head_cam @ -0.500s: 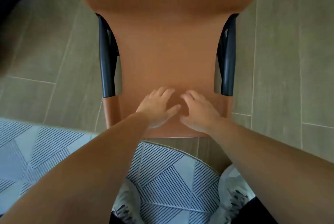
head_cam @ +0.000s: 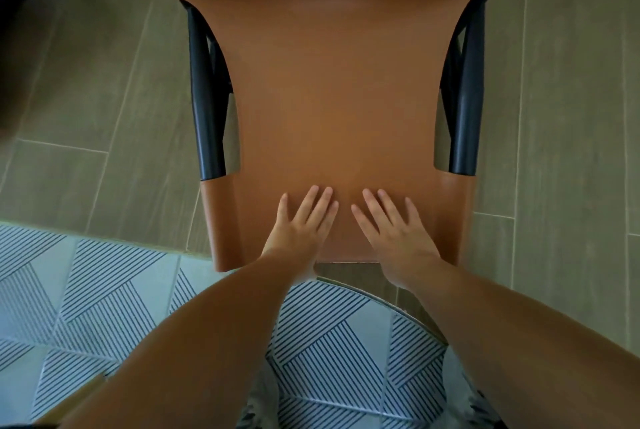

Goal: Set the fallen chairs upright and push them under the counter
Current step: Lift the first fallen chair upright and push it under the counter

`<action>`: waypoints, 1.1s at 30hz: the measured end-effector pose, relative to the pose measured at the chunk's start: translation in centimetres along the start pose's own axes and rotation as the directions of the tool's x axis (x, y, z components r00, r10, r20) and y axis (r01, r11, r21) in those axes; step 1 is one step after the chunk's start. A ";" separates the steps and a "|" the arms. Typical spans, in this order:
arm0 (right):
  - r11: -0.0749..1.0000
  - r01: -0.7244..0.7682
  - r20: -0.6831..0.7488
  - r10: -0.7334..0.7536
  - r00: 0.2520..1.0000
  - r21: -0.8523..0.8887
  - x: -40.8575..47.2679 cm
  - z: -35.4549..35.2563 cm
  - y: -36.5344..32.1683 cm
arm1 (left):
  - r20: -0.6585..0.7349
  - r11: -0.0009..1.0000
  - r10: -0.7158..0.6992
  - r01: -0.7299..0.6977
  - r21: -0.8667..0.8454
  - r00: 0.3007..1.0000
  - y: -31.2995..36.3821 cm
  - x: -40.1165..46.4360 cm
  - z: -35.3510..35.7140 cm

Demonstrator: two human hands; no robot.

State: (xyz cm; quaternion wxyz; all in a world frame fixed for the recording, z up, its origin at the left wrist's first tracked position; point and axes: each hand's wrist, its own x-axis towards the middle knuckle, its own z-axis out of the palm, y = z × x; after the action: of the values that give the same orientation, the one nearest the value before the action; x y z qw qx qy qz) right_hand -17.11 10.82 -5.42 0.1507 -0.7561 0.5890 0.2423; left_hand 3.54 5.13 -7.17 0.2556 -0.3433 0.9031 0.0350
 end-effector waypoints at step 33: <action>0.997 0.017 0.004 -0.016 1.000 -0.082 -1.0 2.3 0.6 | 0.025 1.000 0.009 -0.008 -0.023 1.000 -1.3 -3.1 2.5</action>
State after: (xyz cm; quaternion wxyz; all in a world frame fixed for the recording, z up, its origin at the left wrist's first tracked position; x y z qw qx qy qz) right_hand -18.30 12.67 -6.72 0.1225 -0.7661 0.5721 0.2661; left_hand 7.42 6.61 -7.74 0.2628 -0.3418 0.9009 0.0506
